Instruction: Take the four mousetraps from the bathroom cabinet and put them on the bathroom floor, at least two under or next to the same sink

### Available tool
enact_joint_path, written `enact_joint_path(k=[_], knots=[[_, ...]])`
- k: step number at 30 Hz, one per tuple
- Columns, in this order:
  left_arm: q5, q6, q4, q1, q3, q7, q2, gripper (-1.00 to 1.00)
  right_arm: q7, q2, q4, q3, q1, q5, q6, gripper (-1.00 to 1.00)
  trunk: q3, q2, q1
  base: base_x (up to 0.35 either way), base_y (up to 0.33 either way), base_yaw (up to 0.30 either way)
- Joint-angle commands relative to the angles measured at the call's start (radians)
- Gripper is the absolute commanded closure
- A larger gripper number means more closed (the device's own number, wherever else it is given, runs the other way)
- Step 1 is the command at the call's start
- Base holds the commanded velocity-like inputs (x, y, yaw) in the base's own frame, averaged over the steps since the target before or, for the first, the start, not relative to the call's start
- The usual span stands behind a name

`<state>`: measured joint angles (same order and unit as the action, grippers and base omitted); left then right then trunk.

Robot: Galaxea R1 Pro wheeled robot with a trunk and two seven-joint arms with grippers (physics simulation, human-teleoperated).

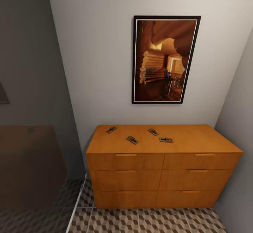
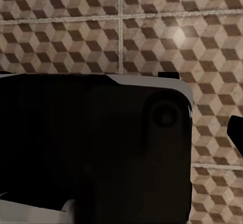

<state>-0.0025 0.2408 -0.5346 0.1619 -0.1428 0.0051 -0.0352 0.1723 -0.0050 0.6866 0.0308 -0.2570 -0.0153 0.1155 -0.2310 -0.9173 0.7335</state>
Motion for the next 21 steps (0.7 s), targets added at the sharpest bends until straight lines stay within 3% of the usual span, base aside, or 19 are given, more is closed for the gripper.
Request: enact_joint_path(k=[1,15,21], knots=[[0.000,0.007,-0.004,0.001,-0.004,0.001,-0.001,-1.00,0.006,0.000,0.003,0.004,-0.001,-0.002,0.007,-1.00,0.002,0.006,-0.004,0.000,0.000,0.000],[0.000,0.006,-0.008,-0.001,-0.004,0.012,0.006,-1.00,0.005,0.000,0.003,0.006,-0.001,-0.003,0.000,-1.00,0.046,0.104,-0.057,0.000,0.000,0.000],[0.001,0.008,-0.026,-0.003,-0.004,0.050,0.013,-1.00,0.004,-0.001,0.005,0.008,0.000,-0.003,-0.002,-1.00,0.065,0.146,-0.080,0.000,0.000,0.000]])
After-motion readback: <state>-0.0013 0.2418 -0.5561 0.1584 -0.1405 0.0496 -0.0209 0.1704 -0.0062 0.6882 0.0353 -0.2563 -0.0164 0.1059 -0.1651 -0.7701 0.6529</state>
